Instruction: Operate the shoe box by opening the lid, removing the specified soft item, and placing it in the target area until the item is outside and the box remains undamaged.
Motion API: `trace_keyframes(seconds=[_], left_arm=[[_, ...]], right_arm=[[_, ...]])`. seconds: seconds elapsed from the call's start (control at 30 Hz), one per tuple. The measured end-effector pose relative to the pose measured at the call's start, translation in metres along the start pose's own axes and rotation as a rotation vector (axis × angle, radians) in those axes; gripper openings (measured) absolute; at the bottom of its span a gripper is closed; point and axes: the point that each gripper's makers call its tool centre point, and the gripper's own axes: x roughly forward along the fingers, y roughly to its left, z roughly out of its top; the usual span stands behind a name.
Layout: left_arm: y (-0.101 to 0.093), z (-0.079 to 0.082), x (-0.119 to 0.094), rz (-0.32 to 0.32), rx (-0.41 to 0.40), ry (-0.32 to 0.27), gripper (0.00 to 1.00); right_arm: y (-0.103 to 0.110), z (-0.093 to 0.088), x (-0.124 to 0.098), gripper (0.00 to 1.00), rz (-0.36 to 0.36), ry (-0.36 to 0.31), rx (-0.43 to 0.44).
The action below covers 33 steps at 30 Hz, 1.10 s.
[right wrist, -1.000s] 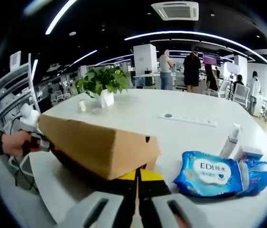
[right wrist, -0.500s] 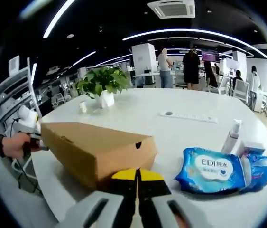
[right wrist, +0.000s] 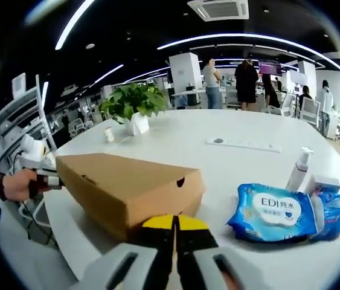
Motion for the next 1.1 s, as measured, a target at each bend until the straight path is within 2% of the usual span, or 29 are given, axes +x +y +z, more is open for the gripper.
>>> trace_keyframes(seconds=[0.4, 1.1], left_arm=[[-0.001, -0.003, -0.011, -0.013, 0.006, -0.016, 0.09], [-0.003, -0.007, -0.019, -0.019, -0.008, -0.034, 0.09]], right_arm=[[0.003, -0.013, -0.001, 0.00, 0.019, 0.015, 0.029], [0.003, -0.018, -0.001, 0.00, 0.019, 0.014, 0.043]])
